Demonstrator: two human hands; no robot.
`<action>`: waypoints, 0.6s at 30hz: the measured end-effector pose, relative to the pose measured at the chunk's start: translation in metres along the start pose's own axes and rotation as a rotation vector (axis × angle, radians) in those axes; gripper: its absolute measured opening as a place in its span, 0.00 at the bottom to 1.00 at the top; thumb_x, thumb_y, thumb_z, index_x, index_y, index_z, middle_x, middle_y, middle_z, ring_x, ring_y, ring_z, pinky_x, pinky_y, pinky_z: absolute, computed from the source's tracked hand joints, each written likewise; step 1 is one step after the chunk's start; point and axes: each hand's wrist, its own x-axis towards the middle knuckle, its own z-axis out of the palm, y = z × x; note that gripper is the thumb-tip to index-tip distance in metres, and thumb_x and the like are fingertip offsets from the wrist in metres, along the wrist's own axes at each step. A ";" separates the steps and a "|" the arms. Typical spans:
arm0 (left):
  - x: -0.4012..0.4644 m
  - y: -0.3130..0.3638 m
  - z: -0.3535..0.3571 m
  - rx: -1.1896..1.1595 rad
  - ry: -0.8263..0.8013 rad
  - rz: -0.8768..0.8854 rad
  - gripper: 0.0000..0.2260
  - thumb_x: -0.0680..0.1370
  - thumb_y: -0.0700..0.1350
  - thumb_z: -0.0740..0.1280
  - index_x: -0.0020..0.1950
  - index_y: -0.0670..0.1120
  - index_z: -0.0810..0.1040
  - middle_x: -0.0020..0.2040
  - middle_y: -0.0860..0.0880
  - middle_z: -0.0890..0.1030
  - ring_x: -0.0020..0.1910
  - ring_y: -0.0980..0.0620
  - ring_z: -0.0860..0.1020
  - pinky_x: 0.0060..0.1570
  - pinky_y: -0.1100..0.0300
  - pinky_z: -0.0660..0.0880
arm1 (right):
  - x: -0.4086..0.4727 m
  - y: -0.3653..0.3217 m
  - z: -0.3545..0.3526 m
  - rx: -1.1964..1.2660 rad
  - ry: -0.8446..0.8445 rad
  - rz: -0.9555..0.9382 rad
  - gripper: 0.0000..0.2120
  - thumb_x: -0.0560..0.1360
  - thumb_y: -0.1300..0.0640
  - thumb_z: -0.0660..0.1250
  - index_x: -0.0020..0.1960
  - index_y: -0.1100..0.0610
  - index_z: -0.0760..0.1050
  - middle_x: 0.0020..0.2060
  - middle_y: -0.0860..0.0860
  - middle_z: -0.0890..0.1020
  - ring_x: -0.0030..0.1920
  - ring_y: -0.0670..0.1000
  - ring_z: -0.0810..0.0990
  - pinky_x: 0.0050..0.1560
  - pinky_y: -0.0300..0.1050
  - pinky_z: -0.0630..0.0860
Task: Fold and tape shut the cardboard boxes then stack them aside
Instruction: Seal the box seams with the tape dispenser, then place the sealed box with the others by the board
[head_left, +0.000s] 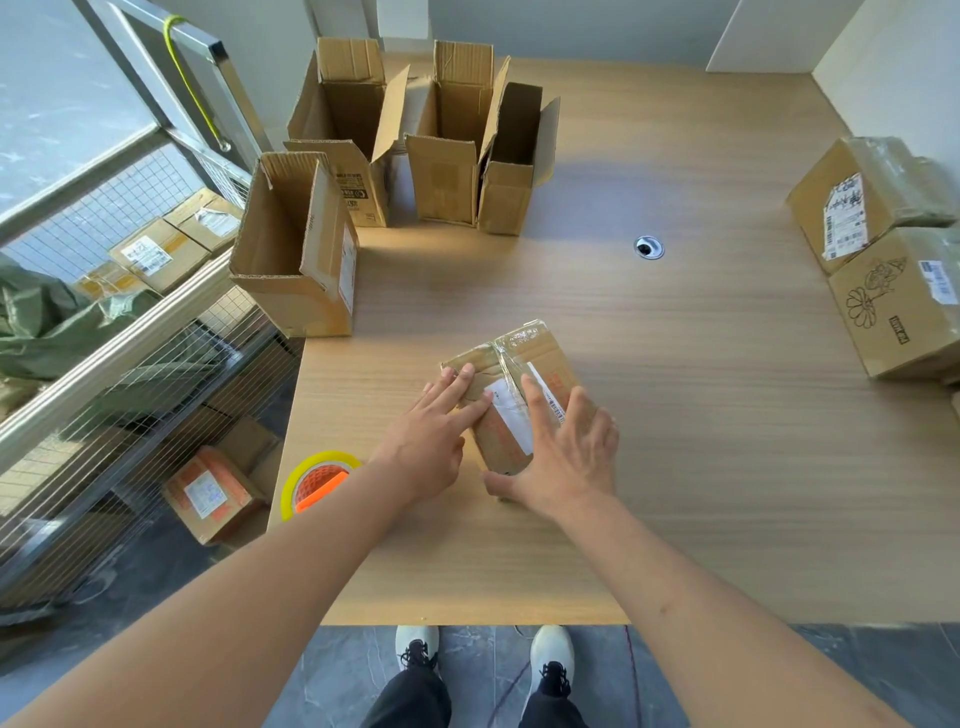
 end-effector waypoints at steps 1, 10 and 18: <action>-0.001 0.000 0.001 -0.002 -0.001 -0.001 0.35 0.79 0.36 0.65 0.83 0.54 0.57 0.84 0.48 0.46 0.83 0.44 0.45 0.81 0.47 0.52 | 0.000 0.000 0.003 0.009 0.010 -0.006 0.63 0.55 0.17 0.64 0.79 0.38 0.36 0.73 0.61 0.51 0.70 0.69 0.58 0.75 0.64 0.55; -0.006 -0.003 0.011 -0.029 0.052 -0.008 0.40 0.72 0.34 0.65 0.83 0.53 0.60 0.84 0.48 0.48 0.83 0.45 0.47 0.76 0.45 0.65 | -0.004 0.003 0.024 0.112 0.088 0.011 0.56 0.58 0.19 0.60 0.81 0.36 0.45 0.76 0.60 0.48 0.75 0.72 0.48 0.76 0.69 0.48; 0.002 0.005 -0.022 0.116 0.009 -0.049 0.34 0.77 0.41 0.65 0.83 0.53 0.59 0.83 0.48 0.56 0.83 0.45 0.52 0.80 0.50 0.45 | 0.018 -0.013 -0.013 0.175 -0.083 0.123 0.66 0.53 0.21 0.74 0.77 0.33 0.37 0.80 0.60 0.40 0.77 0.68 0.52 0.73 0.68 0.55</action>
